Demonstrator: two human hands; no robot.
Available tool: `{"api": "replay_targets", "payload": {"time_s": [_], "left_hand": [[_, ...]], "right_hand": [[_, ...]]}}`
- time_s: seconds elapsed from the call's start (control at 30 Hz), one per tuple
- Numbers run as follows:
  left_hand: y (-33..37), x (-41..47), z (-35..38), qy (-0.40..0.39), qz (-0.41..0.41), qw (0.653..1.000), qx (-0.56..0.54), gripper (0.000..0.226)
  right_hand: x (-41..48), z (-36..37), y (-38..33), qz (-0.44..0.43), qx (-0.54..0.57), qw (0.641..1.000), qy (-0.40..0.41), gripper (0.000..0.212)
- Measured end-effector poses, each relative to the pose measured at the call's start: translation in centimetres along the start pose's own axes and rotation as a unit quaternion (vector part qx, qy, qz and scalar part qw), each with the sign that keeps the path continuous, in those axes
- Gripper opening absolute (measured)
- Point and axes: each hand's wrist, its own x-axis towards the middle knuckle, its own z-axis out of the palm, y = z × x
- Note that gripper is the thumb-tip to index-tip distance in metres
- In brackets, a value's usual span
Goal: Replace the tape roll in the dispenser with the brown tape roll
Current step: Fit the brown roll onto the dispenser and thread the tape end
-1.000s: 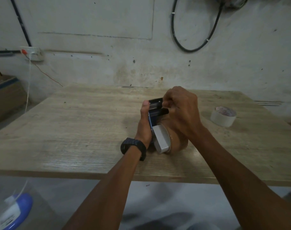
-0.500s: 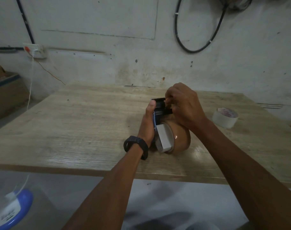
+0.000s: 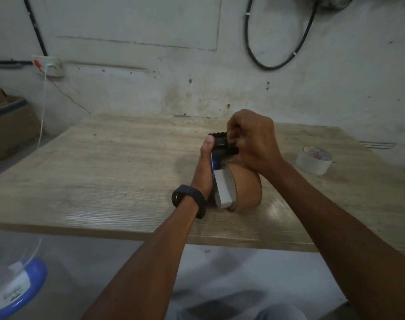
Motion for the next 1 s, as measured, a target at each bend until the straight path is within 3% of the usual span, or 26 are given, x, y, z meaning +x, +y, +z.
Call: {"api": "replay_targets", "payload": {"time_s": [0.1, 0.3, 0.43, 0.53, 0.67, 0.8, 1.0], "left_hand": [[-0.1, 0.1, 0.0, 0.002, 0.010, 1.000, 0.029, 0.071], [0.2, 0.7, -0.7, -0.004, -0.022, 1.000, -0.021, 0.081], [0.0, 0.8, -0.8, 0.004, -0.033, 0.999, 0.011, 0.100], [-0.2, 1.0, -0.9, 0.003, -0.027, 1.000, -0.007, 0.095], [-0.5, 1.1, -0.9, 0.015, -0.025, 1.000, 0.008, 0.086], [-0.5, 1.0, -0.9, 0.007, -0.042, 0.999, 0.008, 0.093], [-0.5, 0.9, -0.9, 0.009, -0.042, 0.999, 0.012, 0.082]], "right_hand": [[-0.3, -0.1, 0.0, 0.040, 0.039, 0.998, 0.019, 0.023], [0.2, -2.3, 1.1, 0.148, 0.121, 0.973, -0.128, 0.007], [-0.4, -3.7, 1.7, 0.170, 0.225, 0.950, -0.132, 0.037], [-0.4, -4.6, 1.5, 0.142, 0.133, 0.968, -0.158, 0.029], [-0.5, -4.2, 0.8, 0.037, 0.003, 0.985, -0.168, 0.015], [0.1, -4.5, 0.5, 0.008, -0.051, 0.982, -0.183, 0.020], [0.8, -5.2, 0.2, -0.029, -0.068, 0.970, -0.231, 0.020]]}}
